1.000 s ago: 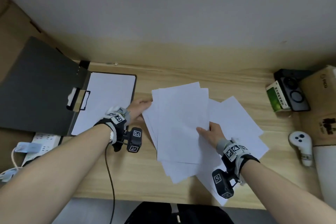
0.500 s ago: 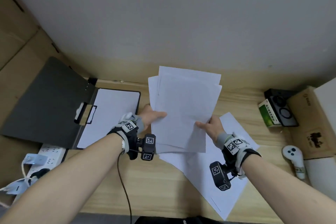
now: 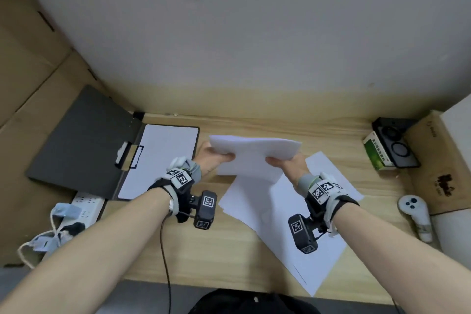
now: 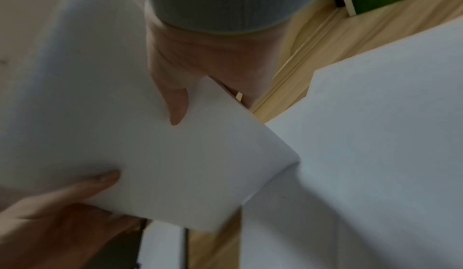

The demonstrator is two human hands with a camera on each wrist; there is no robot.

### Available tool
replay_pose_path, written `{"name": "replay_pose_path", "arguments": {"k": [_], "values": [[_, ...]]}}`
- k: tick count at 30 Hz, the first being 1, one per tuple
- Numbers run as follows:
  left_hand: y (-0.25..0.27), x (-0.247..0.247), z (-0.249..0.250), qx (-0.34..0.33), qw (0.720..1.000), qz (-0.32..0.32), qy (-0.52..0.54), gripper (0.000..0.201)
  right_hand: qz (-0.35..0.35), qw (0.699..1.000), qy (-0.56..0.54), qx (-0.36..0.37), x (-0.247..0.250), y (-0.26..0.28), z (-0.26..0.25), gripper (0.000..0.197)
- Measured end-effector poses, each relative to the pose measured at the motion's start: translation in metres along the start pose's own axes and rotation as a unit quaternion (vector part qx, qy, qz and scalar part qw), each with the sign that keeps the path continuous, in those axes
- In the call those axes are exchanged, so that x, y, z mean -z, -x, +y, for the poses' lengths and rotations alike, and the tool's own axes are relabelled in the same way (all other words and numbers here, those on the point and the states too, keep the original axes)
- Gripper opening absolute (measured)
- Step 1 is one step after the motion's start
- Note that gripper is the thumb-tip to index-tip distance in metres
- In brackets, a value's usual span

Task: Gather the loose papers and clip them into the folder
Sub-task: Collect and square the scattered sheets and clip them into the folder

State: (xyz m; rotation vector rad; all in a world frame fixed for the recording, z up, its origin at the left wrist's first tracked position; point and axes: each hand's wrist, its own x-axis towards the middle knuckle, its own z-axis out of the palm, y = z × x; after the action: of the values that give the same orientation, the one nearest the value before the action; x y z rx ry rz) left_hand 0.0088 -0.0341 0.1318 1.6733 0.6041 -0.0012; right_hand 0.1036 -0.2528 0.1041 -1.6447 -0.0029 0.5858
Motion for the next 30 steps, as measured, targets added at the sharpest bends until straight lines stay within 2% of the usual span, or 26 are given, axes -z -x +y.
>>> {"name": "replay_pose_path", "arguments": {"k": [4, 7, 10, 15, 18, 20, 22, 27, 30], "values": [[0.002, -0.006, 0.016, 0.001, 0.999, 0.033, 0.015, 0.036, -0.008, 0.999, -0.033, -0.001, 0.007, -0.004, -0.008, 0.035], [0.007, -0.012, 0.0, 0.027, 0.999, 0.037, -0.008, 0.033, -0.023, 0.999, -0.021, -0.021, 0.008, 0.001, 0.009, 0.035], [0.013, -0.018, -0.018, 0.069, 0.995, 0.06, -0.038, 0.038, -0.023, 0.999, 0.014, -0.035, 0.004, 0.004, 0.025, 0.03], [0.009, -0.009, -0.011, 0.085, 0.992, 0.087, -0.007, 0.045, -0.029, 0.999, -0.026, -0.017, 0.001, 0.0, 0.01, 0.031], [0.008, -0.002, -0.023, 0.097, 0.992, 0.073, -0.021, 0.042, -0.04, 0.998, -0.012, -0.04, -0.009, 0.0, 0.019, 0.028], [0.007, -0.003, -0.031, 0.129, 0.988, 0.061, -0.053, 0.051, -0.043, 0.997, 0.016, -0.069, -0.014, -0.002, 0.029, 0.024], [0.001, 0.004, -0.037, 0.145, 0.986, 0.057, -0.06, 0.047, -0.033, 0.996, 0.026, -0.081, -0.023, -0.009, 0.031, 0.023], [-0.028, 0.04, -0.045, 0.138, 0.989, 0.028, -0.042, 0.054, -0.007, 0.997, 0.023, -0.078, -0.05, -0.027, 0.021, 0.026], [-0.032, 0.07, -0.046, 0.134, 0.99, -0.004, -0.05, 0.034, -0.001, 0.994, 0.042, -0.096, -0.079, -0.038, 0.023, 0.025]]}}
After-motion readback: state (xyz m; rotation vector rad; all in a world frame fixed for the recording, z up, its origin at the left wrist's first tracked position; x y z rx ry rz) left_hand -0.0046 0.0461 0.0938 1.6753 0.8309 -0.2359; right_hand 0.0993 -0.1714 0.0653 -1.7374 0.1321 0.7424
